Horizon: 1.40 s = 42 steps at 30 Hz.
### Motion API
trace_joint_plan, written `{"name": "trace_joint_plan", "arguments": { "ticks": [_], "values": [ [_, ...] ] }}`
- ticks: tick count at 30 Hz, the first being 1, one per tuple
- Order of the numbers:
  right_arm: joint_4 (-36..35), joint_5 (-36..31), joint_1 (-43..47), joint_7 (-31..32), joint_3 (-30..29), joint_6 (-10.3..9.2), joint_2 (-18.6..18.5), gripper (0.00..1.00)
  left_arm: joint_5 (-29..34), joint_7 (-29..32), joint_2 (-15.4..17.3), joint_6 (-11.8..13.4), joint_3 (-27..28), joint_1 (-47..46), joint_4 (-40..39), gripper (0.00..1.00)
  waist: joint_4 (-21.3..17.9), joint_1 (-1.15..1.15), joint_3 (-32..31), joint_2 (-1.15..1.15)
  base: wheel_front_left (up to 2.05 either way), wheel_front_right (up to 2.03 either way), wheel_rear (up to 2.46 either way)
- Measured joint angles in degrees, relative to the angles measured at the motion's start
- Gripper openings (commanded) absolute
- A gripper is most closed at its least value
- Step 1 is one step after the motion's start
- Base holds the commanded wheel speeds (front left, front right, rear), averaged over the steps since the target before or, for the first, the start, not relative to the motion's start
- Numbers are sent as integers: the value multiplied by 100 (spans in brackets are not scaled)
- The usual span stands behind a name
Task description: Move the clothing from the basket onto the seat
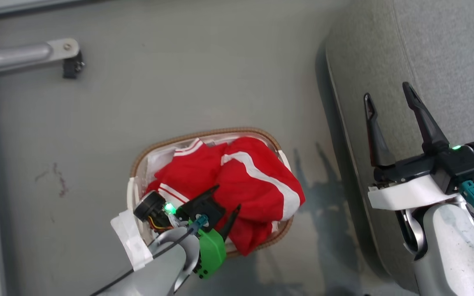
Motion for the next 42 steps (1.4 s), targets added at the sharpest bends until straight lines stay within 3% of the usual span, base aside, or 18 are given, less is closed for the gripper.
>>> {"name": "trace_joint_plan", "arguments": {
  "ticks": [14,18,26,33,42],
  "values": [
    [-88,335,-376,0,142,0,0,100,-356,4,4,0,-1047,-874,950,100,-611,0,1257,0,0,0,0],
    [-99,393,-437,0,183,0,0,100,-344,4,-13,10,-1117,-1121,1206,100,-741,0,1474,0,0,0,0],
    [-119,466,-515,-1,305,0,1,100,-281,111,-90,271,-1182,-1526,1718,100,-926,0,1774,0,0,0,0],
    [-129,513,-537,0,389,0,1,100,-244,471,-165,523,-1282,-1738,2019,100,-1037,0,1923,0,0,0,0],
    [-116,600,-544,0,503,0,1,100,-266,1526,-183,689,-1394,-1760,2234,100,-1169,0,1987,0,0,0,0]
  ]
}}
